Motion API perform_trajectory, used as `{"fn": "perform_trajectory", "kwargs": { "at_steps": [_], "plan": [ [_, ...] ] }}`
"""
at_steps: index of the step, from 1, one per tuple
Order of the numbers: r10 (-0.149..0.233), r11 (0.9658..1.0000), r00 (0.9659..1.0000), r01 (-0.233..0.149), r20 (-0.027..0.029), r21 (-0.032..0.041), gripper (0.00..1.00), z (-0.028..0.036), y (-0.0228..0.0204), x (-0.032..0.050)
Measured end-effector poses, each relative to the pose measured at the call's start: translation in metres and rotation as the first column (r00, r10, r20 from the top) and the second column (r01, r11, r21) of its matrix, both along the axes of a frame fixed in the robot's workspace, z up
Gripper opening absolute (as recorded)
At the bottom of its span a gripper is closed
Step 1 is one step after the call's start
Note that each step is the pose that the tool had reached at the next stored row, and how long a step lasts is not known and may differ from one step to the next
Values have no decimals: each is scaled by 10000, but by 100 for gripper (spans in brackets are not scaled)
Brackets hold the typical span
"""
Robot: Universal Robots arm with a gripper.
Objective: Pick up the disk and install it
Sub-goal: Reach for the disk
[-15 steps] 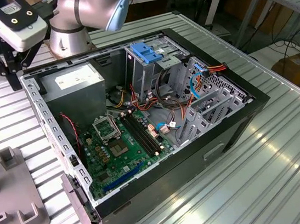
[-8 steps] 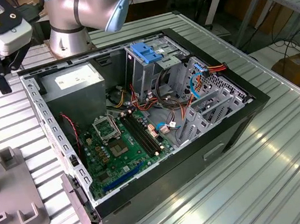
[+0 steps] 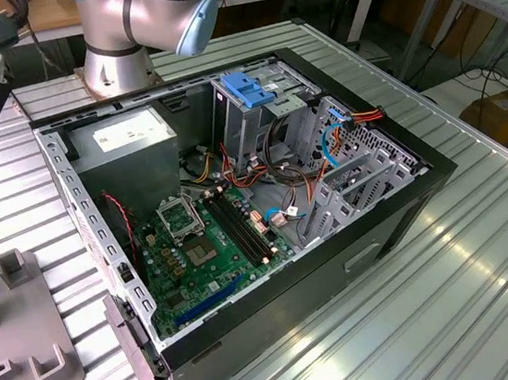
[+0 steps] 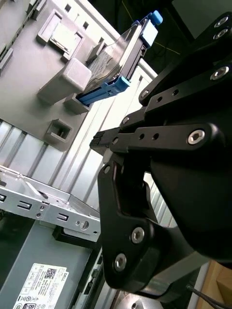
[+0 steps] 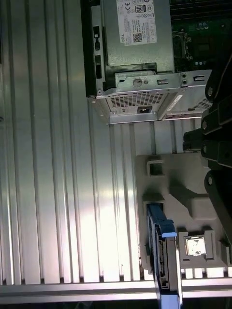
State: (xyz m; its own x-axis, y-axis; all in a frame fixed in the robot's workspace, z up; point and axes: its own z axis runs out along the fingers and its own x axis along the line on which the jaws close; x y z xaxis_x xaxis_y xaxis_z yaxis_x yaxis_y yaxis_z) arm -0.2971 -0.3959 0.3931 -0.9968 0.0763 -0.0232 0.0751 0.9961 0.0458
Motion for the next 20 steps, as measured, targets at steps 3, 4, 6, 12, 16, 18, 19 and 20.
{"fn": "perform_trajectory", "kwargs": {
  "at_steps": [3, 4, 6, 12, 16, 18, 19, 20],
  "plan": [
    [1, 10000, 10000, -1, -1, -1, 10, 0, 2, -67],
    [0, 10000, 10000, 0, -1, -1, 10, 0, 3, -105],
    [0, 10000, 10000, 0, 0, 0, 10, 0, 5, -160],
    [1, 10000, 10000, -1, -1, -1, 10, 0, 9, -315],
    [0, 10000, 10000, 0, 0, 0, 10, -1, 11, -417],
    [0, 10000, 10000, 0, -1, -1, 10, -1, 13, -500],
    [0, 10000, 10000, 0, -1, -1, 10, 0, 13, -522],
    [1, 10000, 10000, -1, 0, 0, 10, -1, 14, -552]
  ]
}}
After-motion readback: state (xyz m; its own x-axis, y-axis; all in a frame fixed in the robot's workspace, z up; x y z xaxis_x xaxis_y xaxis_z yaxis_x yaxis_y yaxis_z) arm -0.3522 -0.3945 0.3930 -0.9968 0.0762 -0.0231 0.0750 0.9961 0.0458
